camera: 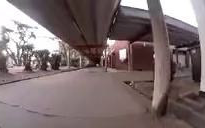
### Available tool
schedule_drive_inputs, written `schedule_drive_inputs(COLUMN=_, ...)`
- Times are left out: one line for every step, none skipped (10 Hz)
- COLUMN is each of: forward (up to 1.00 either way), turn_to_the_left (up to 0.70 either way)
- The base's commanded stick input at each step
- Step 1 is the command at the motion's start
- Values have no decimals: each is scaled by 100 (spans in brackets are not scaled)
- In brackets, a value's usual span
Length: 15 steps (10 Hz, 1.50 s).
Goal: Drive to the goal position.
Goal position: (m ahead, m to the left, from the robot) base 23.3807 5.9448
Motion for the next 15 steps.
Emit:
schedule_drive_inputs(forward=70, turn_to_the_left=0)
schedule_drive_inputs(forward=70, turn_to_the_left=0)
schedule_drive_inputs(forward=70, turn_to_the_left=0)
schedule_drive_inputs(forward=70, turn_to_the_left=0)
schedule_drive_inputs(forward=70, turn_to_the_left=0)
schedule_drive_inputs(forward=70, turn_to_the_left=0)
schedule_drive_inputs(forward=70, turn_to_the_left=0)
schedule_drive_inputs(forward=70, turn_to_the_left=0)
schedule_drive_inputs(forward=70, turn_to_the_left=0)
schedule_drive_inputs(forward=70, turn_to_the_left=0)
schedule_drive_inputs(forward=70, turn_to_the_left=0)
schedule_drive_inputs(forward=70, turn_to_the_left=0)
schedule_drive_inputs(forward=70, turn_to_the_left=15)
schedule_drive_inputs(forward=70, turn_to_the_left=30)
schedule_drive_inputs(forward=70, turn_to_the_left=33)
